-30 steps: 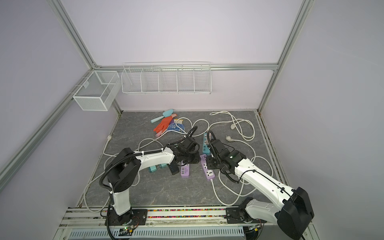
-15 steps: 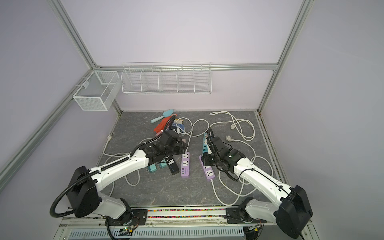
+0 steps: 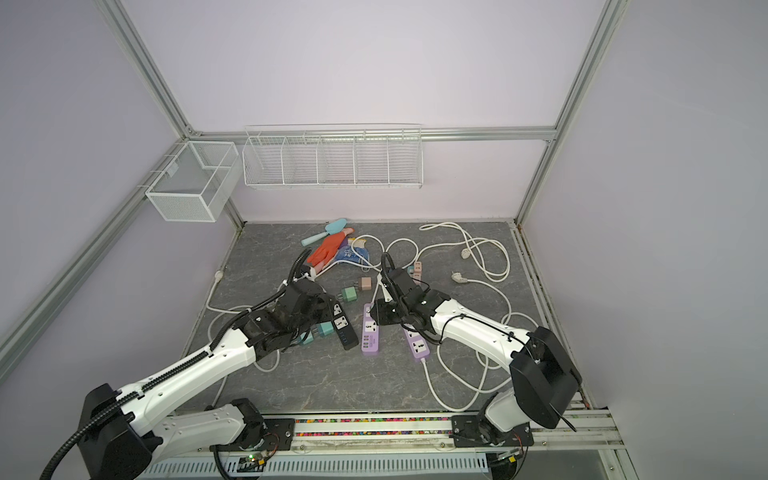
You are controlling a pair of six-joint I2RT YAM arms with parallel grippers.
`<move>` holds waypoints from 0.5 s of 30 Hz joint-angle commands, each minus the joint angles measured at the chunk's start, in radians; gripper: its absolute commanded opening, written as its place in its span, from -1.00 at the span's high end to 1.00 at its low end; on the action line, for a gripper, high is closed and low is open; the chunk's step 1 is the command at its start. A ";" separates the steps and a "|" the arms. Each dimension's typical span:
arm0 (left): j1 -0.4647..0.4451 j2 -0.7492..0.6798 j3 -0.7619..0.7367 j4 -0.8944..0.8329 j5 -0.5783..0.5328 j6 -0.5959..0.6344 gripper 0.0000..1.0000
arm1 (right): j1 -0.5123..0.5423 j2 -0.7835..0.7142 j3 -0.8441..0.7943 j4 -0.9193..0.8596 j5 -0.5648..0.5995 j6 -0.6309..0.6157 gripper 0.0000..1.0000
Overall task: Pull the plug off the socket
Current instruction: 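Carry the mint-green adapter toward the black strip while the left gripper releases and withdraws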
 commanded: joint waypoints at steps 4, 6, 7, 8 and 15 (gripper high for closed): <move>0.038 -0.039 -0.031 -0.056 -0.056 -0.014 0.28 | 0.017 0.148 0.131 0.145 0.013 0.051 0.64; 0.054 -0.046 -0.031 -0.072 -0.059 -0.015 0.27 | 0.017 0.216 0.190 0.153 0.012 0.053 0.64; 0.059 -0.050 -0.033 -0.076 -0.061 -0.011 0.26 | 0.015 0.242 0.212 0.163 0.008 0.054 0.64; 0.063 -0.056 -0.033 -0.079 -0.065 -0.005 0.24 | 0.015 0.274 0.236 0.176 0.006 0.053 0.64; 0.122 -0.086 -0.048 -0.103 -0.047 0.000 0.11 | 0.003 0.487 0.420 0.218 -0.019 0.060 0.63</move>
